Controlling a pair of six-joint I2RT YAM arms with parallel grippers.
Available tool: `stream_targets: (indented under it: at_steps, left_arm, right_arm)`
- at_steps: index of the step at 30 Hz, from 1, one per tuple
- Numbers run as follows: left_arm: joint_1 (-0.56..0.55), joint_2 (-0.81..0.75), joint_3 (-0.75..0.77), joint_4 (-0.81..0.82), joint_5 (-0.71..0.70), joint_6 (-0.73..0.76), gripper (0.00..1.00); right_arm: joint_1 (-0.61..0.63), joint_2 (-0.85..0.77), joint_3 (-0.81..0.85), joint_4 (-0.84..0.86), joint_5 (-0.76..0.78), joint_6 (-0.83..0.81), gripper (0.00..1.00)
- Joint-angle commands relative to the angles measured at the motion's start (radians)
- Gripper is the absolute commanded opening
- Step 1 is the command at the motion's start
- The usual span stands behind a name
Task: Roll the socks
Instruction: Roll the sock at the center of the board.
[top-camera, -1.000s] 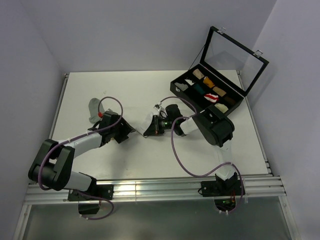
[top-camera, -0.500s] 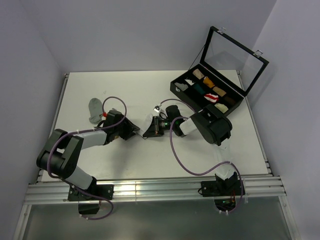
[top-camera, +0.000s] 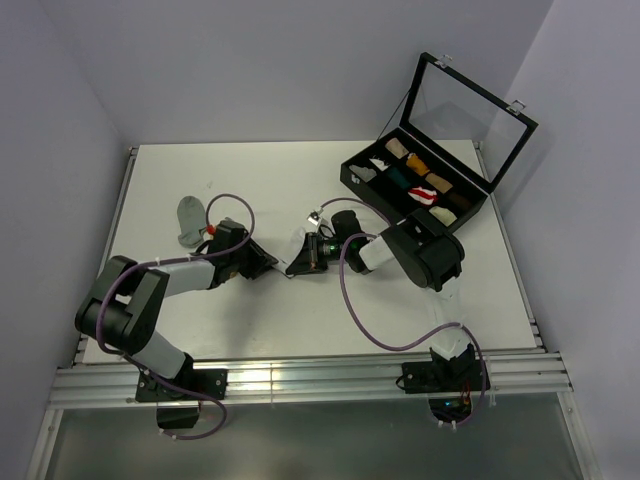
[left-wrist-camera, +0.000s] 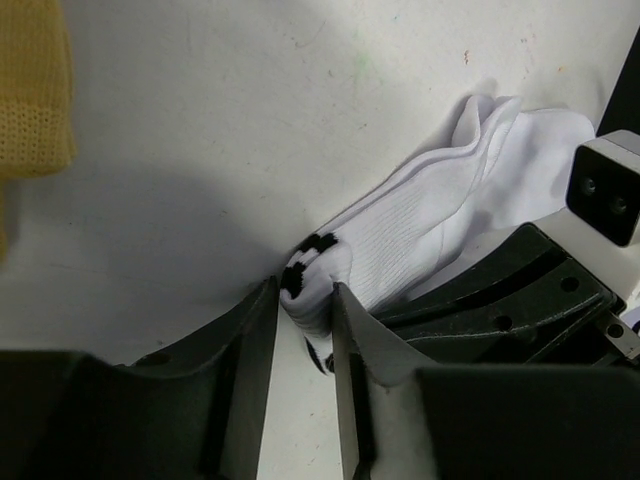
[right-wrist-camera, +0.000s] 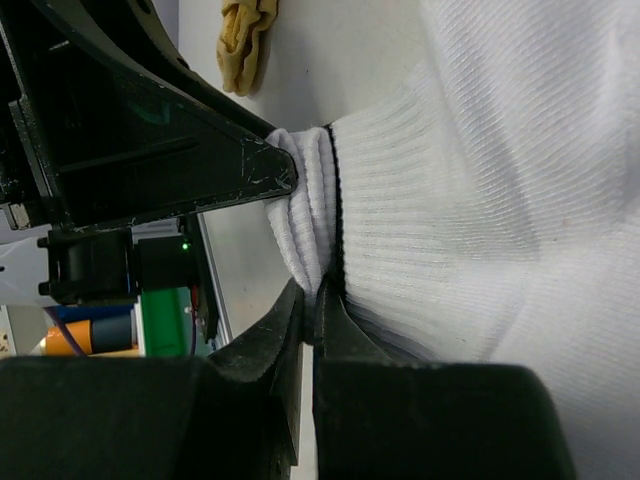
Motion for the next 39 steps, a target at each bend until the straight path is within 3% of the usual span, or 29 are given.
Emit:
stream_targets:
  at_steps: [1, 5, 12, 16, 22, 27, 31, 39]
  left_arm:
    - [-0.009, 0.017, 0.001, -0.061, -0.029, 0.017, 0.33]
    - [-0.016, 0.035, 0.016, -0.076, -0.040, 0.028, 0.30]
    - [-0.036, 0.064, 0.059, -0.124, -0.059, 0.054, 0.21]
    - [-0.042, 0.070, 0.084, -0.172, -0.066, 0.079, 0.13]
    - [-0.047, 0.075, 0.161, -0.260, -0.079, 0.143, 0.11]
    - [-0.048, 0.086, 0.231, -0.340, -0.082, 0.188, 0.12]
    - [-0.048, 0.092, 0.260, -0.369, -0.077, 0.203, 0.11]
    - [-0.050, 0.107, 0.274, -0.381, -0.057, 0.206, 0.11]
  right_arm:
    - [-0.006, -0.013, -0.006, -0.087, 0.048, -0.047, 0.00]
    - [-0.004, -0.061, -0.003, -0.143, 0.078, -0.087, 0.08]
    - [0.022, -0.147, 0.015, -0.293, 0.175, -0.225, 0.42]
    - [0.057, -0.246, 0.035, -0.440, 0.296, -0.332, 0.52]
    - [0.166, -0.398, 0.034, -0.548, 0.656, -0.518, 0.55]
    - [0.292, -0.464, -0.003, -0.497, 0.885, -0.657, 0.53]
    - [0.364, -0.465, -0.008, -0.451, 0.968, -0.743, 0.52]
    - [0.427, -0.377, 0.002, -0.402, 0.982, -0.788, 0.47]
